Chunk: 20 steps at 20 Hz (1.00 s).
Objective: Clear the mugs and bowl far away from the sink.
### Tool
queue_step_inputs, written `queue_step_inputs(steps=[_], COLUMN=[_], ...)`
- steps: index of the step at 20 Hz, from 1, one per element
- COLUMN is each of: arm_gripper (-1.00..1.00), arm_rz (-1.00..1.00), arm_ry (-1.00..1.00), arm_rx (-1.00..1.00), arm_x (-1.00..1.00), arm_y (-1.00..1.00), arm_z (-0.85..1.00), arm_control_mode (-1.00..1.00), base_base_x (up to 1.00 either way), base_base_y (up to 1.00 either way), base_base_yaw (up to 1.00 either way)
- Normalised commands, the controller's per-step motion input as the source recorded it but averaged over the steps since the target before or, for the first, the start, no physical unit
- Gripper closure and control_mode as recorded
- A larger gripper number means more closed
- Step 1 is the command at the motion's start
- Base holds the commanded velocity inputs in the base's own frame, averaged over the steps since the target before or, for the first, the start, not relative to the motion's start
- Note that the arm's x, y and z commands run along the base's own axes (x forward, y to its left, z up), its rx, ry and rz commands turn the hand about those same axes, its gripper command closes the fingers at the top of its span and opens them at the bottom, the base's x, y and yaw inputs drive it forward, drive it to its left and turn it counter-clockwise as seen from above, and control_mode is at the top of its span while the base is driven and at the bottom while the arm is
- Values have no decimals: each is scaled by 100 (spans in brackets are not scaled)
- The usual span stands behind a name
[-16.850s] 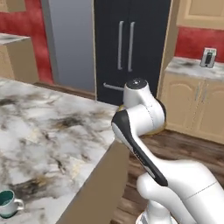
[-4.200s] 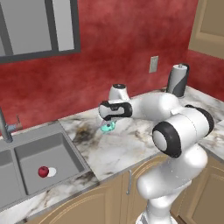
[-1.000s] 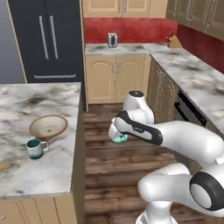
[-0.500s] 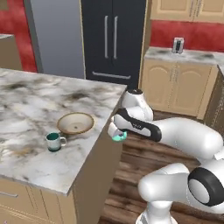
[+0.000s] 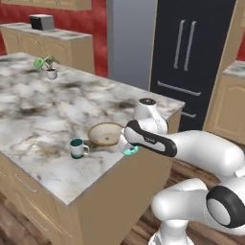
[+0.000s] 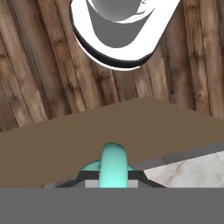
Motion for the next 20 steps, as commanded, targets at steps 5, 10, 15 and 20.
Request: queue_step_inputs(steps=[5,10,15,20], arm_gripper=[100,100,100,100], arm_rz=[0,0,0,10], arm_ry=[0,0,0,0], arm_rx=[0,0,0,0], arm_x=[0,0,0,9], arm_y=[0,0,0,11], arm_z=[0,0,0,0], arm_control_mode=[100,100,100,-100], base_base_x=[0,18,10,16], base_base_y=[-52,3,9,12], base_base_yaw=[49,35,20,10])
